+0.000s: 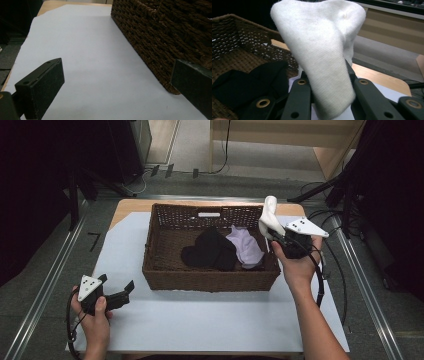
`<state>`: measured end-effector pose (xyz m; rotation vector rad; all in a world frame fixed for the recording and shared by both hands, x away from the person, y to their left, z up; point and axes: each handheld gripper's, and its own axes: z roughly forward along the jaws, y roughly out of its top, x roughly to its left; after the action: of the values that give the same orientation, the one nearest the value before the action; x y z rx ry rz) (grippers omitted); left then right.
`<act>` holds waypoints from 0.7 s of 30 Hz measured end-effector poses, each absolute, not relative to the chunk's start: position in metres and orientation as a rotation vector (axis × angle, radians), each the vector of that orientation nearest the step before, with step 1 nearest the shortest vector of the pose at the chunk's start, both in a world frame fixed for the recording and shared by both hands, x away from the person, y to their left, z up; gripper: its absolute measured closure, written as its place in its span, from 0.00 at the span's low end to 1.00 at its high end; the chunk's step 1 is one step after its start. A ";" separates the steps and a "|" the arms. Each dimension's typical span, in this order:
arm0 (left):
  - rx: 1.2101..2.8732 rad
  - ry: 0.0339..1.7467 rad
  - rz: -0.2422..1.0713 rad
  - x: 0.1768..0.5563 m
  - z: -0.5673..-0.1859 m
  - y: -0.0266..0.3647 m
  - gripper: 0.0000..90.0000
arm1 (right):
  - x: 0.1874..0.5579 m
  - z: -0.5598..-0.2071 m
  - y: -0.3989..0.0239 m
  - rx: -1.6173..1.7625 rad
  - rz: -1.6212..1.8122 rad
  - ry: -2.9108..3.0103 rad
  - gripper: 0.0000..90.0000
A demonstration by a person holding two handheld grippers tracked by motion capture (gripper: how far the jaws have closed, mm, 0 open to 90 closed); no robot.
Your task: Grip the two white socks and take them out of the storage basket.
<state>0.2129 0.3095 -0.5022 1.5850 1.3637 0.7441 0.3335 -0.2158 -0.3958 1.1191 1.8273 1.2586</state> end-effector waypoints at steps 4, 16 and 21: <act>1.586 1.363 0.745 0.213 -0.502 0.309 0.00 | 0.332 -0.397 -0.228 1.159 1.278 1.785 0.83; 1.585 1.363 0.745 0.213 -0.502 0.309 0.00 | 0.331 -0.415 -0.247 1.232 1.233 1.756 0.83; 1.586 1.362 0.745 0.213 -0.502 0.309 0.00 | 0.328 -0.429 -0.253 1.265 1.191 1.752 0.83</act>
<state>0.2128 0.3093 -0.5022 1.5860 1.3619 0.7449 0.3277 -0.2531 -0.4294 1.2650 1.7519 1.1909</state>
